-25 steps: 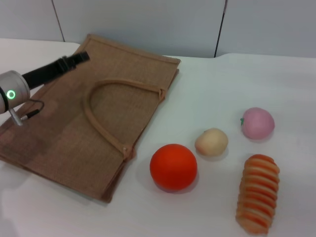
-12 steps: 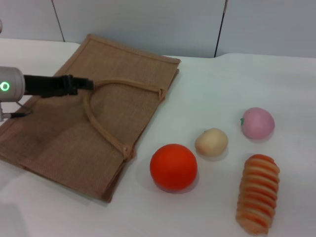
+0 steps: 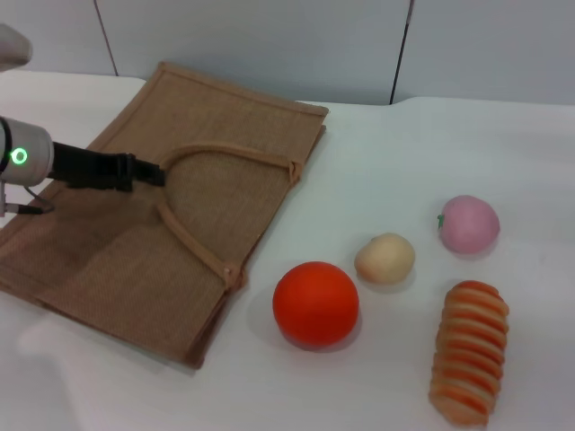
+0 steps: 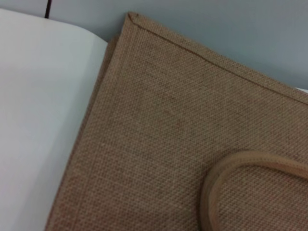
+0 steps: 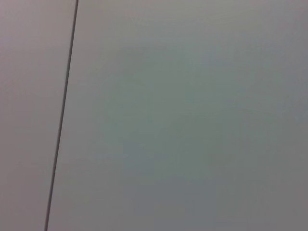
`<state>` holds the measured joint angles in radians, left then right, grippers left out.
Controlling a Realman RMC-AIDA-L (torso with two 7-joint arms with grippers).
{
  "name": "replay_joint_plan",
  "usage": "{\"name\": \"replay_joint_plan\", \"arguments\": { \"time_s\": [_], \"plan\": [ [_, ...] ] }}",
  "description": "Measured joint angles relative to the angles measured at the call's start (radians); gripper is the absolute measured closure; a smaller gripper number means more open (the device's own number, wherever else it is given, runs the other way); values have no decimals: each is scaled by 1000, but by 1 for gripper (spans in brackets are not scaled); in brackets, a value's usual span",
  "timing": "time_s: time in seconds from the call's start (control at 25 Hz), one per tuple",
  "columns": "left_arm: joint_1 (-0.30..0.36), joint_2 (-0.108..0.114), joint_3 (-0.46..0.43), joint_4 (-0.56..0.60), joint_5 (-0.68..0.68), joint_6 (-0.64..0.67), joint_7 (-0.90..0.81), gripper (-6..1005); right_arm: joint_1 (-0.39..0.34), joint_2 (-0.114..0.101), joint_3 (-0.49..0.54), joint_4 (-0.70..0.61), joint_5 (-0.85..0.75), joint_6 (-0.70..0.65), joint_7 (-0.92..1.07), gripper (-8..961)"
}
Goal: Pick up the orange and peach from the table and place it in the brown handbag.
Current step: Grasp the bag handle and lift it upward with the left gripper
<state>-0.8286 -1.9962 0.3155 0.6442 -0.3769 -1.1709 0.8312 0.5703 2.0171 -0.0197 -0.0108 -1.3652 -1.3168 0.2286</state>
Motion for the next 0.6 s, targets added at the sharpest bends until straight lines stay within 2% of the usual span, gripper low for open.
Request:
{"name": "replay_joint_plan", "arguments": {
  "time_s": [0.2,0.6],
  "plan": [
    [-12,-10,2,-7,2,45,17,383,1,0,1,0,0,0,0,287],
    [-34,-10,35,-62,4,124,40,383,5,0,2,4,0,0,0,287]
  ]
}}
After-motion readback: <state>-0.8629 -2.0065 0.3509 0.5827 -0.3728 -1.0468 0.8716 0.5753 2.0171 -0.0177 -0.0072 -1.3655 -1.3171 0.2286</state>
